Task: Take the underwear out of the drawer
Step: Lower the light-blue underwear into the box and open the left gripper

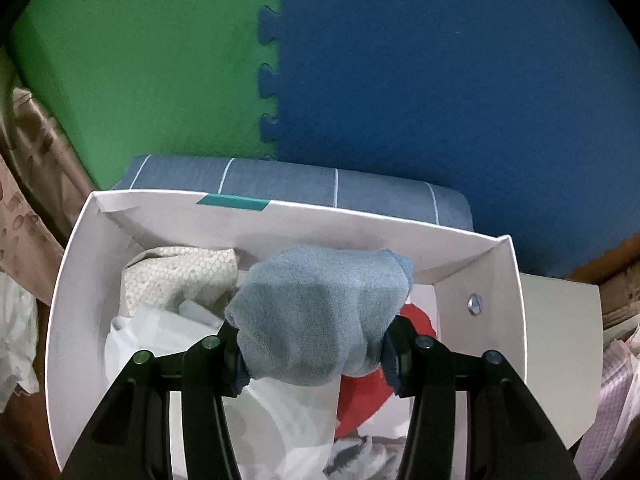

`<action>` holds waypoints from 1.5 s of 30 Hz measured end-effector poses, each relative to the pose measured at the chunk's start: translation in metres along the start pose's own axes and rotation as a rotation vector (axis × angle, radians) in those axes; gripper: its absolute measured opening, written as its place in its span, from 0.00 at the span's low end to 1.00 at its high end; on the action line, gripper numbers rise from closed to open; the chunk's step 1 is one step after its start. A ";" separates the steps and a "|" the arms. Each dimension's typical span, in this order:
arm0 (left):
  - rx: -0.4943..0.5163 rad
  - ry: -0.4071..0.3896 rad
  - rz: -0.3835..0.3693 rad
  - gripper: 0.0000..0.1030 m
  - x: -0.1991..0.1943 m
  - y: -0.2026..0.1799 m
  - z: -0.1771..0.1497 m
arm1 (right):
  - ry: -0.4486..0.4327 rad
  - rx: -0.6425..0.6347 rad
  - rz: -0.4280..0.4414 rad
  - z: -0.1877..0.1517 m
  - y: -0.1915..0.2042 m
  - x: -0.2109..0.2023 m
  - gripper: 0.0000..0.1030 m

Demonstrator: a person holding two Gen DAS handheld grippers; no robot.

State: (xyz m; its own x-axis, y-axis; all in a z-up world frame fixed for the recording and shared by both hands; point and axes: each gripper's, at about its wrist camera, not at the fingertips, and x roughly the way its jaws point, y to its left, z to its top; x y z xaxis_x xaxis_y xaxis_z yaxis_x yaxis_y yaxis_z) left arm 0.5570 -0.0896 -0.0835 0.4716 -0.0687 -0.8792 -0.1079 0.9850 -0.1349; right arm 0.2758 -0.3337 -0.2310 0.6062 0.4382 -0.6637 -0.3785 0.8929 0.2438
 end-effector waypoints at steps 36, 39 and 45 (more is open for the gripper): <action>-0.006 0.072 0.032 0.46 0.050 -0.003 0.007 | 0.010 0.004 0.013 -0.001 -0.001 0.002 0.92; -0.013 0.076 0.033 0.46 0.053 -0.001 0.007 | 0.015 0.001 0.014 0.000 -0.001 0.002 0.92; -0.017 0.080 0.034 0.46 0.056 -0.001 0.007 | 0.018 0.001 0.014 0.000 -0.001 0.003 0.92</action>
State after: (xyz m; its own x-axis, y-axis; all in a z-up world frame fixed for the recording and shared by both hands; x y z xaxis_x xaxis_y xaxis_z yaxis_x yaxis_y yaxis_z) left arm 0.5897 -0.0933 -0.1294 0.3961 -0.0485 -0.9169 -0.1379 0.9841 -0.1116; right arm 0.2777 -0.3332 -0.2332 0.5881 0.4486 -0.6730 -0.3863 0.8868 0.2536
